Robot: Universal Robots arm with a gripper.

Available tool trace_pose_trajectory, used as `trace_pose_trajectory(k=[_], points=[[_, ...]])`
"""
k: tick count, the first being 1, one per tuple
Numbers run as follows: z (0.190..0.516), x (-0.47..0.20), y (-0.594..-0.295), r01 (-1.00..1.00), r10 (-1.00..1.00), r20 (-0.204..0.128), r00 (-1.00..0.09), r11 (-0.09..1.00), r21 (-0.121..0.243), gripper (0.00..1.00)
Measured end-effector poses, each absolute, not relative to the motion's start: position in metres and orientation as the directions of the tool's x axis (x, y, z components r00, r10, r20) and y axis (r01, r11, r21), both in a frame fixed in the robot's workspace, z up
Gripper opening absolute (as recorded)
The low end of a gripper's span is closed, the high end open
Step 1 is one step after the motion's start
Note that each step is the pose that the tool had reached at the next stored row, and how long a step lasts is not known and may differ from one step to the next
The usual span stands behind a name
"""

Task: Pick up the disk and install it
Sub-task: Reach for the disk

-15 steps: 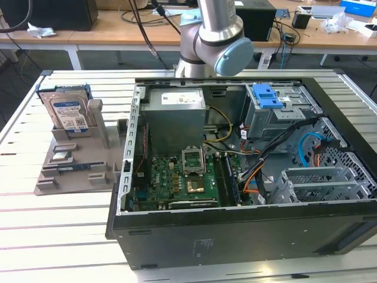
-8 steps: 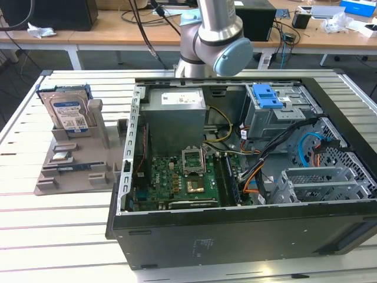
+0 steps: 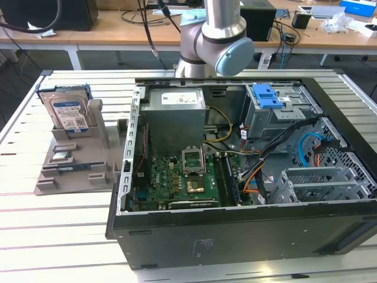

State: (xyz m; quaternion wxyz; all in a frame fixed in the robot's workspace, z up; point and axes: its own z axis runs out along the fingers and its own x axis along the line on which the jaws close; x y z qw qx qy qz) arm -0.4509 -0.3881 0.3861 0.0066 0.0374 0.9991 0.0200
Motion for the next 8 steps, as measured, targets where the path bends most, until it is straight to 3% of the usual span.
trace_pose_trajectory(k=[8], points=[[0.378, -0.404, -0.376, 0.075, 0.075, -0.002, -0.997, 0.997, 0.037, 0.11]])
